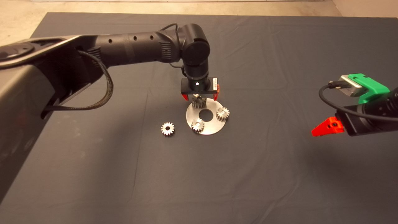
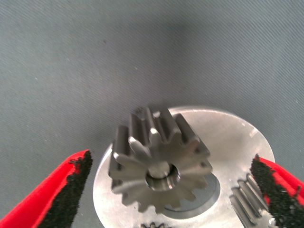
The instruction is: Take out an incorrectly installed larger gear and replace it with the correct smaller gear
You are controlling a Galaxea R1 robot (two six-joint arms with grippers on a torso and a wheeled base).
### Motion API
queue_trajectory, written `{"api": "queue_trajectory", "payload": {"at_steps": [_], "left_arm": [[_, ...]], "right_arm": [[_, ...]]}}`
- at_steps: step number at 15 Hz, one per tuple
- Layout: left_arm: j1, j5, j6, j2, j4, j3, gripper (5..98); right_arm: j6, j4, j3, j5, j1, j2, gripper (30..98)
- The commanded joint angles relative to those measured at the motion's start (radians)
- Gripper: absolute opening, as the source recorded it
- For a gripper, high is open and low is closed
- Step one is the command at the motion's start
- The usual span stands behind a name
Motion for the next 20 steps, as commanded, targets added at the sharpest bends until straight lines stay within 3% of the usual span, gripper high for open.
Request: {"api": "queue_trajectory", "payload": {"at_steps": [1, 6, 11, 14, 20], "left_arm": [[-0.012, 0.000, 0.001, 0.005, -0.005, 0.017, 84.8], [-0.012, -0.002, 0.001, 0.005, -0.006, 0.017, 75.4], [-0.014, 0.002, 0.001, 0.005, -0.009, 0.017, 74.3], [-0.014, 0.012, 0.003, 0.003, -0.053, 0.027, 69.8], [-0.014, 0.026, -0.001, -0.006, -0.074, 0.061, 60.4]], "right_arm": [[-0.004, 0.023, 0.000, -0.015, 0.030, -0.001, 97.1], [-0.004, 0.026, 0.002, -0.015, 0.030, -0.003, 97.1], [-0.004, 0.026, -0.001, -0.015, 0.030, 0.000, 97.1], [-0.004, 0.025, -0.001, -0.015, 0.030, 0.002, 97.1], [-0.004, 0.025, -0.009, -0.015, 0.030, -0.001, 97.1]]}}
